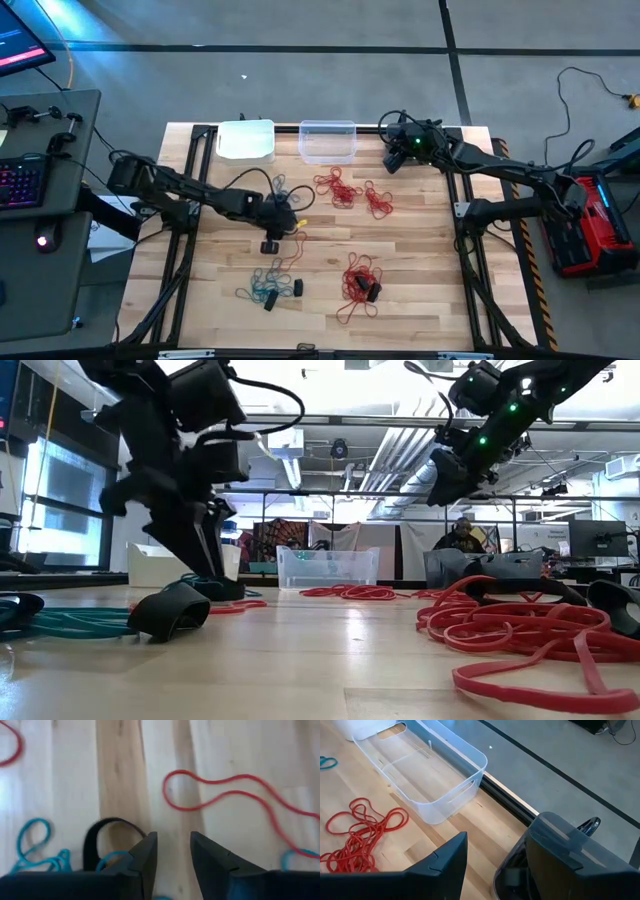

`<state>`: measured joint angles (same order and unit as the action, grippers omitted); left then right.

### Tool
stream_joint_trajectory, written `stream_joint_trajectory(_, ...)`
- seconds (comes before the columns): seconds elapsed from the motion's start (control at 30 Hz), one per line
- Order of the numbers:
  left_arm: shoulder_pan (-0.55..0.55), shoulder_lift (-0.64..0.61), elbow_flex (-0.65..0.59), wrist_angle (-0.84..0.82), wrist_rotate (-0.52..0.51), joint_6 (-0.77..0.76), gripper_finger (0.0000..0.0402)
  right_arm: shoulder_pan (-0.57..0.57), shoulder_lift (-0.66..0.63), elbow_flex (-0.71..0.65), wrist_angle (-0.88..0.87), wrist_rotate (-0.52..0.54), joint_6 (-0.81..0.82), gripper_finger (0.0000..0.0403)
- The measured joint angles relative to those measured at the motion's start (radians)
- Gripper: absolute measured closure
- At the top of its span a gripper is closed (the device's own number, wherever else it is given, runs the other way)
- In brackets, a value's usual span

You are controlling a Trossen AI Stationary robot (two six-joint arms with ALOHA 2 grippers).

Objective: Sort rubber bands into baskets
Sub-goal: Put the black rubber band into the black bin

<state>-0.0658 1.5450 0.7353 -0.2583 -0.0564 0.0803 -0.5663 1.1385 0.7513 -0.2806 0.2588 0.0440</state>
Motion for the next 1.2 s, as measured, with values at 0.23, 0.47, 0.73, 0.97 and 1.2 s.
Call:
stream_joint_trajectory(0.23,0.005,0.055,0.000,0.069,-0.078,0.009,0.0295,0.000,0.000,0.000,0.001,0.000,0.000,0.0214)
stream_joint_trajectory(0.47,0.040,0.100,0.001,0.063,-0.025,-0.017,0.0327,0.000,0.000,0.000,0.001,0.000,0.000,0.0214)
stream_joint_trajectory(0.73,0.054,0.045,0.012,0.011,0.000,-0.032,0.0396,0.000,0.000,0.000,0.001,0.000,0.000,0.0214)
stream_joint_trajectory(0.97,0.072,-0.089,0.090,-0.037,0.003,-0.076,0.0400,0.000,0.000,0.000,0.001,-0.002,-0.018,0.0214)
stream_joint_trajectory(1.2,0.136,-0.231,0.140,-0.094,-0.046,-0.071,0.0401,0.000,0.000,0.000,0.001,-0.010,-0.018,0.0214)
